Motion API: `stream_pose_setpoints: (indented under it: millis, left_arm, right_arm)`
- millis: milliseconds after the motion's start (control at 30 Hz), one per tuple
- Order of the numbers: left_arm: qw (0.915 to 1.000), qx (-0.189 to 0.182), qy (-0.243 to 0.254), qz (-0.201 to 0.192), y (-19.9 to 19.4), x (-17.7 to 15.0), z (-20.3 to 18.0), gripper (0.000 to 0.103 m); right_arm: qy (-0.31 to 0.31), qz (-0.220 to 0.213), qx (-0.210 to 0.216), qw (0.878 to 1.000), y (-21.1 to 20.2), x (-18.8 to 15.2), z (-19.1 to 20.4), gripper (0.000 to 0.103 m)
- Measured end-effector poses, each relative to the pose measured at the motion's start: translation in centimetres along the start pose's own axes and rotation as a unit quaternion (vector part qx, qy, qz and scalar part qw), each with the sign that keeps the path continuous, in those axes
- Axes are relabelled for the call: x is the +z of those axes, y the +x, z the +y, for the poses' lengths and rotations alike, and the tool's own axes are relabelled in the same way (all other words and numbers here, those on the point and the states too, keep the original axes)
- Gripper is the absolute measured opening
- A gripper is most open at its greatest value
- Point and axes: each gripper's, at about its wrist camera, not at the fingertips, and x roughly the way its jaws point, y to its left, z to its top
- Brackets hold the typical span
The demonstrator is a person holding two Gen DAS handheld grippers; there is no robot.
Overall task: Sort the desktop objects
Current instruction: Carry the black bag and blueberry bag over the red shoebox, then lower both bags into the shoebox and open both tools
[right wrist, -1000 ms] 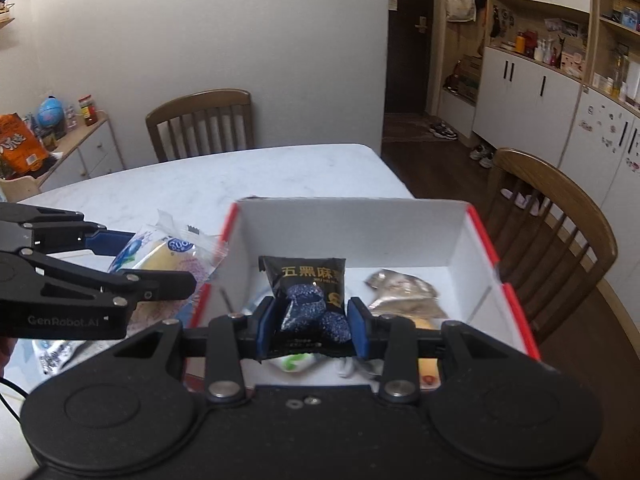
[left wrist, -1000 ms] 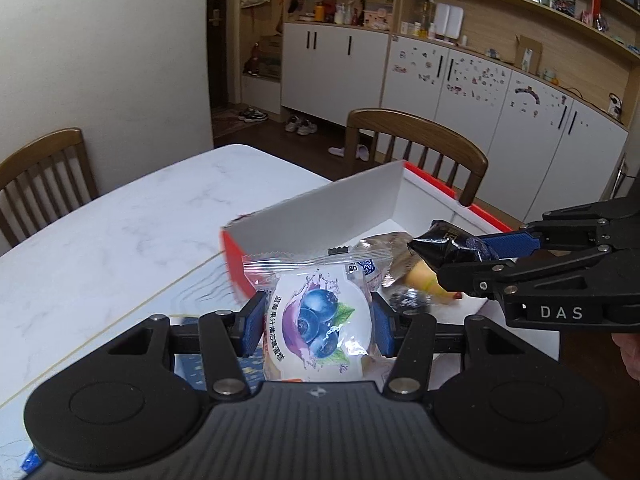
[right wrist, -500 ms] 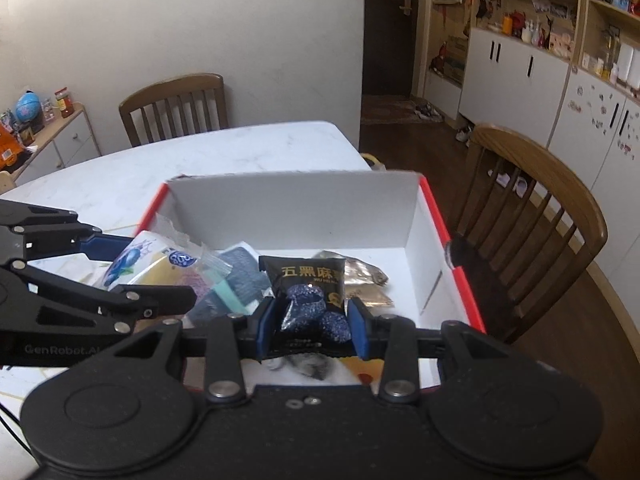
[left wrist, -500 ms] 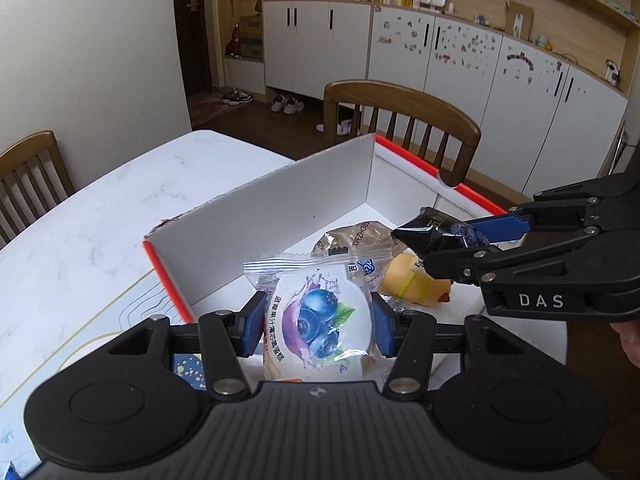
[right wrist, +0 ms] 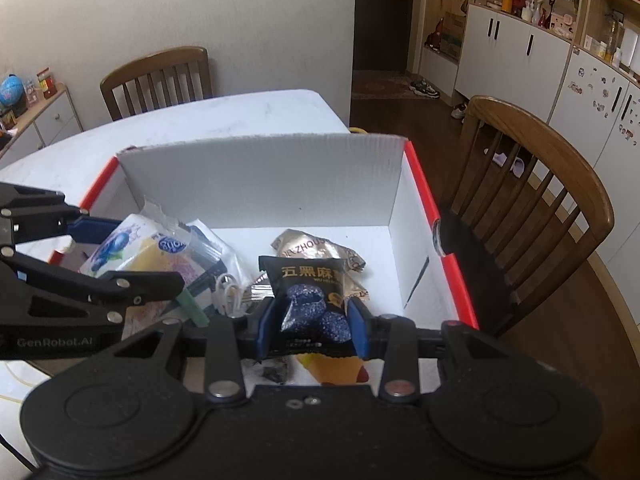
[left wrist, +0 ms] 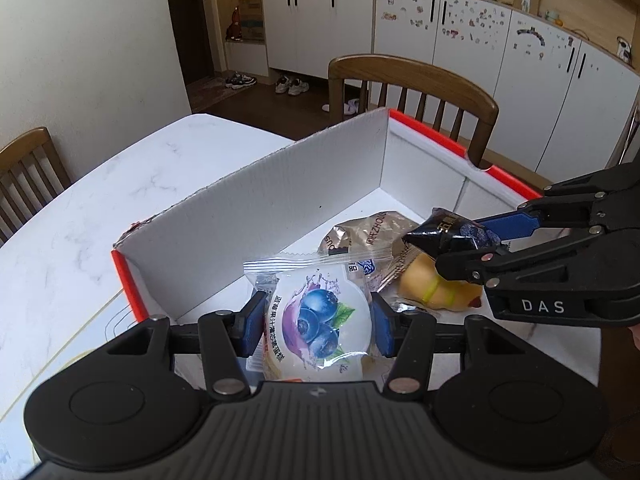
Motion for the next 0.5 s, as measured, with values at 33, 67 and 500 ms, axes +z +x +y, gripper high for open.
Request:
stream_pose_setpoints:
  millis: [33, 67, 500]
  left_arm:
    - [1.0, 0.002, 0.004, 0.002, 0.3, 0.1, 0.0, 0.052]
    - [0.9999, 0.004, 0.009, 0.004, 0.6, 0.1, 0.0, 0.052]
    - [0.999, 0.006, 0.004, 0.045, 3.5, 0.6, 0.8, 0.052]
  right_arm:
    - [-0.001, 0.003, 0.0, 1.0, 0.3, 0.0, -0.1, 0.038]
    - [-0.002, 0.006, -0.001, 1.0, 0.5, 0.0, -0.1, 0.038]
    - [-0.004, 0.02, -0.002, 1.0, 1.8, -0.1, -0.5, 0.038]
